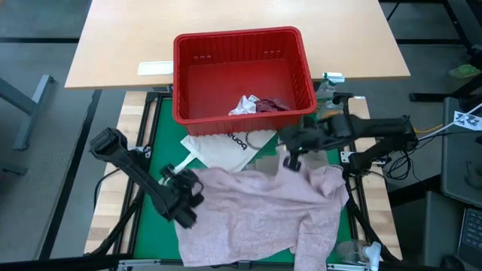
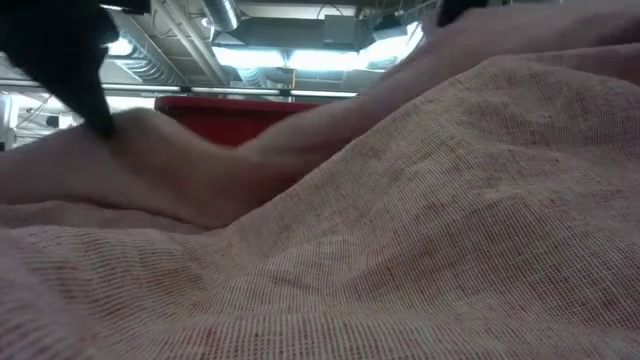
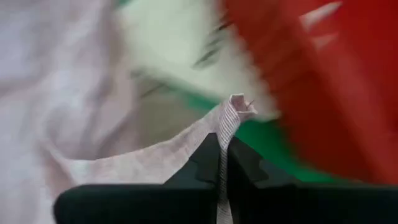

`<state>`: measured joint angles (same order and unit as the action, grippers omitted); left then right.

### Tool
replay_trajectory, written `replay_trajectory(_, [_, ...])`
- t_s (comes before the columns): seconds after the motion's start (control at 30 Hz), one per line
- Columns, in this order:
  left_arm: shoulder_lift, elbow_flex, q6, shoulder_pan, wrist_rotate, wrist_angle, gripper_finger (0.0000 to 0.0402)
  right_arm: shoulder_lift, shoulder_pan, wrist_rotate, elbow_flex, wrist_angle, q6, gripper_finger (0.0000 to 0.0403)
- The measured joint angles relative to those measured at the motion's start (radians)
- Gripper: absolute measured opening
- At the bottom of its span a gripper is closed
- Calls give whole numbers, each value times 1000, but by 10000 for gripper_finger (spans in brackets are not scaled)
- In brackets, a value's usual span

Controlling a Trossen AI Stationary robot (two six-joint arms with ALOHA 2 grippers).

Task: Fold laundry
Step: Fold the pink shirt

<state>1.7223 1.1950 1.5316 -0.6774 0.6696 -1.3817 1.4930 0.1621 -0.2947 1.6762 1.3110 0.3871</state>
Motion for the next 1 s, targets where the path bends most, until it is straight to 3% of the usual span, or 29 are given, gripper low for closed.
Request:
replay_trajectory(0.13, [-41, 0, 88, 73, 1, -194, 1, 0, -39, -282, 68, 47, -75, 14])
replay_trajectory(0.27, [-57, 0, 2, 157, 42, -166, 1, 1, -126, -465, 78, 47, -163, 5])
replay_trajectory(0.6, [-55, 0, -102, 293, 62, -154, 0, -2, -268, -436, 76, 39, -304, 9])
replay_trajectory(0.8, [-55, -1, -102, 309, 62, -151, 0, -3, -264, -401, 76, 26, -314, 9])
replay_trajectory(1.0, [-55, -1, -102, 268, 4, -150, 0, -3, -182, -359, 76, 90, -226, 5])
